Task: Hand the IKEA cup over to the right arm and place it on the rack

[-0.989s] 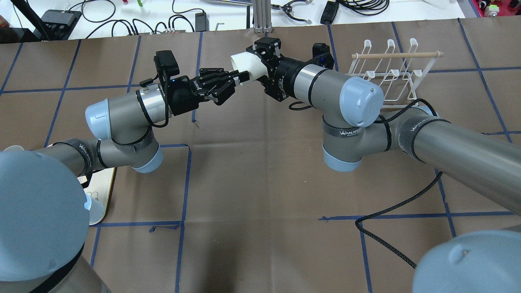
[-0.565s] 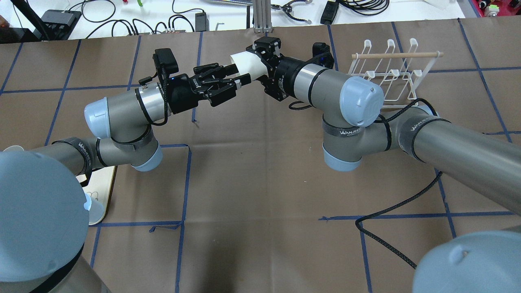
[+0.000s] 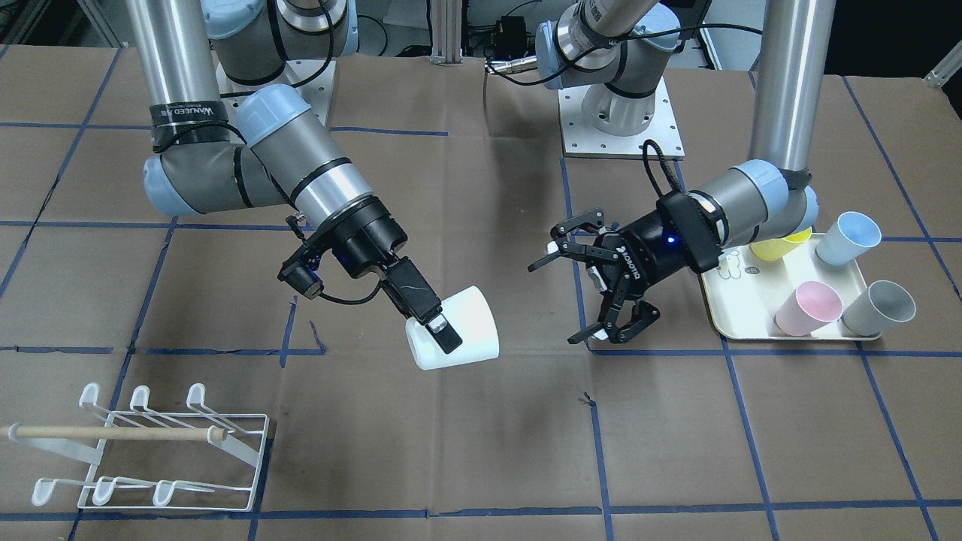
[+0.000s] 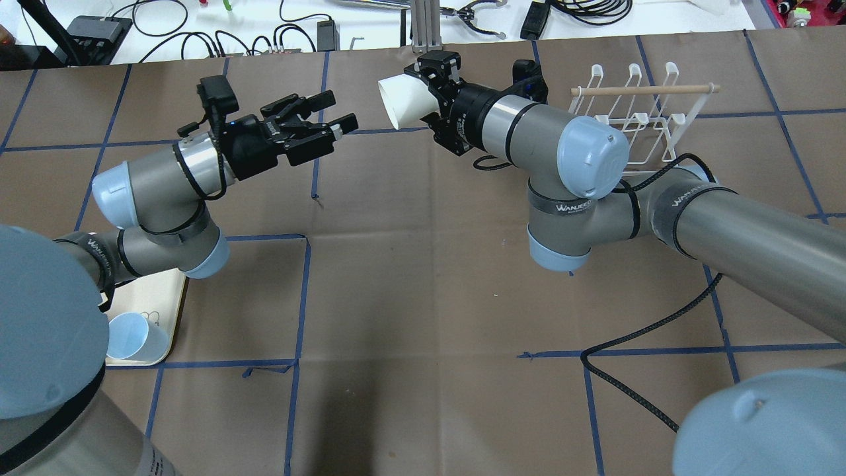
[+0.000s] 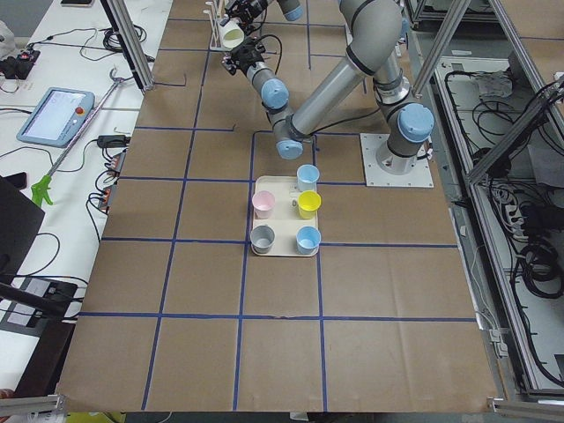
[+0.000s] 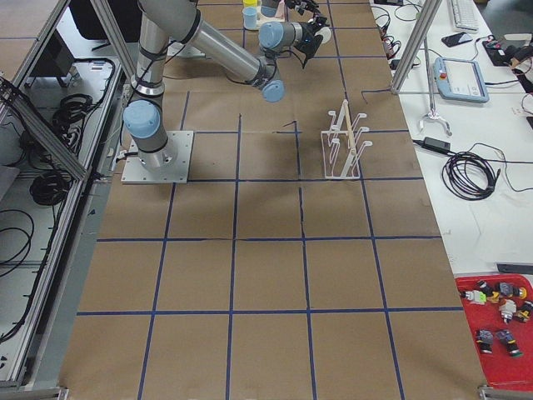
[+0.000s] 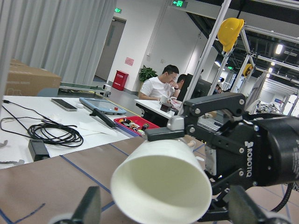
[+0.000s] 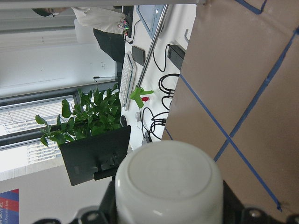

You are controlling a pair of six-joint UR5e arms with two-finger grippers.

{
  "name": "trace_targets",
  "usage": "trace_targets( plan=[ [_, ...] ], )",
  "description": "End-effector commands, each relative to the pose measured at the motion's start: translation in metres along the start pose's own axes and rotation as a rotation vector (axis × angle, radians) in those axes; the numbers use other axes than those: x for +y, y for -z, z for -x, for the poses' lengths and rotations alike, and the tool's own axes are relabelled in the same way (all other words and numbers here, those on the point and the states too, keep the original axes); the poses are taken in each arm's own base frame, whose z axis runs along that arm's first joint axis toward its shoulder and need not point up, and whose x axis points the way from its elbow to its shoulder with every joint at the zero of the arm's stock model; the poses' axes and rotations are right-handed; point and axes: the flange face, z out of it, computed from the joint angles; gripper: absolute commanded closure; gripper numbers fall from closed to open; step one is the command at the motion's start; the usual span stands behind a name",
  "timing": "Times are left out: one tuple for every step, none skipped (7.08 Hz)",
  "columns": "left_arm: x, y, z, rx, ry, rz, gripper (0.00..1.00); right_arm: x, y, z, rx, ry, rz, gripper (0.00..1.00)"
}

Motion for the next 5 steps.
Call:
trace_targets(
  plan=[
    [-0.008, 0.019, 0.021, -0.036, 0.013, -0.014, 0.04, -0.053, 0.016, 0.001, -0.001, 0.164, -0.084, 0.48],
    [-0.024, 0.014, 0.036, -0.104, 0.028, -0.014, 0.04, -0.078, 0.026, 0.002, 0.007, 0.32, -0.126, 0.48],
    [-0.043, 0.003, 0.055, -0.143, 0.037, -0.009, 0.04, -0.103, 0.037, 0.002, 0.022, 0.472, -0.169, 0.48],
    [-0.066, -0.016, 0.072, -0.234, 0.062, 0.007, 0.04, -0.123, 0.045, 0.001, 0.049, 0.655, -0.204, 0.51],
    [-0.084, -0.037, 0.079, -0.341, 0.087, 0.032, 0.04, -0.141, 0.055, 0.003, 0.088, 0.895, -0.24, 0.54]
  ],
)
